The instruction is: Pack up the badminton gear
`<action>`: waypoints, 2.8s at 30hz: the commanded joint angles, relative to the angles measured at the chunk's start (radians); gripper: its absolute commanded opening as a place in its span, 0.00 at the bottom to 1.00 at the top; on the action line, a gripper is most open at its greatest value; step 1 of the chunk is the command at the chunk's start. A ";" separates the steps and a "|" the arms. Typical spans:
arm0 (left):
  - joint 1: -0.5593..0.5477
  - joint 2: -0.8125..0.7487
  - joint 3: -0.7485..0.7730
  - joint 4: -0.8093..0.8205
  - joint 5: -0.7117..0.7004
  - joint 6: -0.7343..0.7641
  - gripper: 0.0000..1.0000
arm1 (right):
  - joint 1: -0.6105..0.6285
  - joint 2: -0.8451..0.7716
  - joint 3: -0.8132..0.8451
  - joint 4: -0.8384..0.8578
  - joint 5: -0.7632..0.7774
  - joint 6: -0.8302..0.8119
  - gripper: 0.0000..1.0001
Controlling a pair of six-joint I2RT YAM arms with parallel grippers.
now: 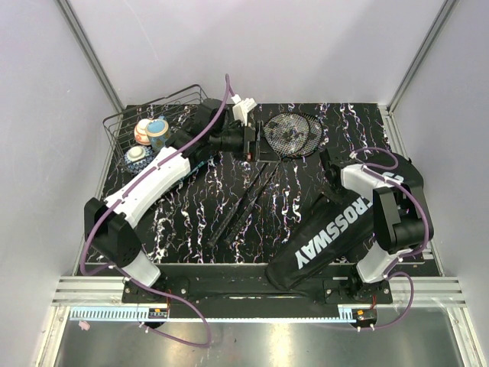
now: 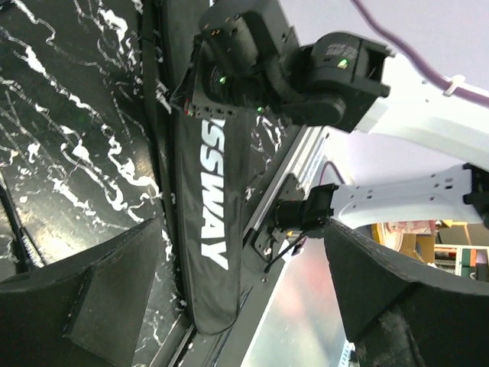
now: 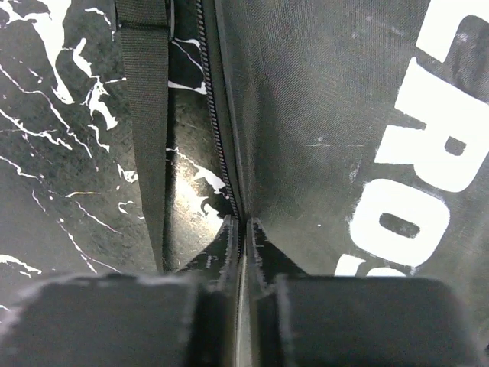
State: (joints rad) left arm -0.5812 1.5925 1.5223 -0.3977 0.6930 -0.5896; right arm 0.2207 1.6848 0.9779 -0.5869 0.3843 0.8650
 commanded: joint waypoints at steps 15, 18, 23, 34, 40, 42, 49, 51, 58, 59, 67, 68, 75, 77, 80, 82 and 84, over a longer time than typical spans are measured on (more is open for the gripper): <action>-0.031 0.182 -0.059 0.069 0.113 0.016 0.59 | 0.000 -0.599 -0.361 0.662 -0.482 -0.342 0.00; -0.058 0.236 -0.053 0.057 0.102 0.031 0.53 | 0.002 -0.643 -0.421 0.792 -0.579 -0.337 0.00; -0.111 0.274 -0.036 0.040 0.096 0.048 0.52 | 0.000 -0.712 -0.545 1.013 -0.676 -0.255 0.00; -0.152 0.281 0.030 -0.113 -0.121 0.162 0.48 | 0.000 -0.728 -0.602 1.216 -0.791 -0.130 0.00; -0.154 0.280 0.027 -0.109 -0.207 0.162 0.55 | 0.000 -0.721 -0.611 1.277 -0.880 -0.087 0.00; -0.154 0.284 0.026 -0.090 -0.228 0.157 0.62 | 0.000 -0.717 -0.617 1.294 -0.891 -0.078 0.00; -0.155 0.290 0.059 -0.052 -0.306 0.163 0.62 | 0.002 -0.709 -0.656 1.306 -0.939 -0.064 0.00; -0.154 0.288 0.075 -0.053 -0.314 0.165 0.47 | 0.000 -0.705 -0.665 1.303 -0.952 -0.064 0.00; -0.154 0.224 0.093 -0.075 -0.360 0.212 0.13 | 0.000 -0.744 -0.660 1.159 -0.934 -0.132 0.00; -0.154 0.199 0.093 -0.075 -0.368 0.217 0.10 | 0.002 -0.761 -0.653 1.126 -0.923 -0.145 0.00; -0.154 0.109 0.056 -0.038 -0.372 0.197 0.00 | 0.002 -0.827 -0.497 0.652 -0.708 -0.273 0.15; -0.154 0.109 0.055 -0.032 -0.360 0.188 0.00 | 0.002 -0.814 -0.475 0.616 -0.700 -0.280 0.17; -0.154 0.158 0.059 -0.023 -0.276 0.110 0.00 | 0.029 -0.722 -0.325 0.447 -0.651 -0.313 0.38; -0.155 0.164 0.055 -0.015 -0.267 0.103 0.00 | 0.043 -0.693 -0.292 0.452 -0.644 -0.327 0.42; -0.154 0.169 0.053 -0.013 -0.271 0.102 0.00 | 0.089 -0.669 -0.255 0.446 -0.612 -0.340 0.49; -0.154 0.169 0.053 -0.013 -0.267 0.102 0.00 | 0.123 -0.659 -0.237 0.443 -0.576 -0.354 0.52; -0.155 0.170 0.052 -0.009 -0.248 0.097 0.00 | 0.141 -0.631 -0.225 0.441 -0.565 -0.362 0.56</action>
State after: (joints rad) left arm -0.7353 1.7676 1.5623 -0.4778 0.3824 -0.4728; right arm 0.3202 1.0233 0.6865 -0.1310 -0.2481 0.5491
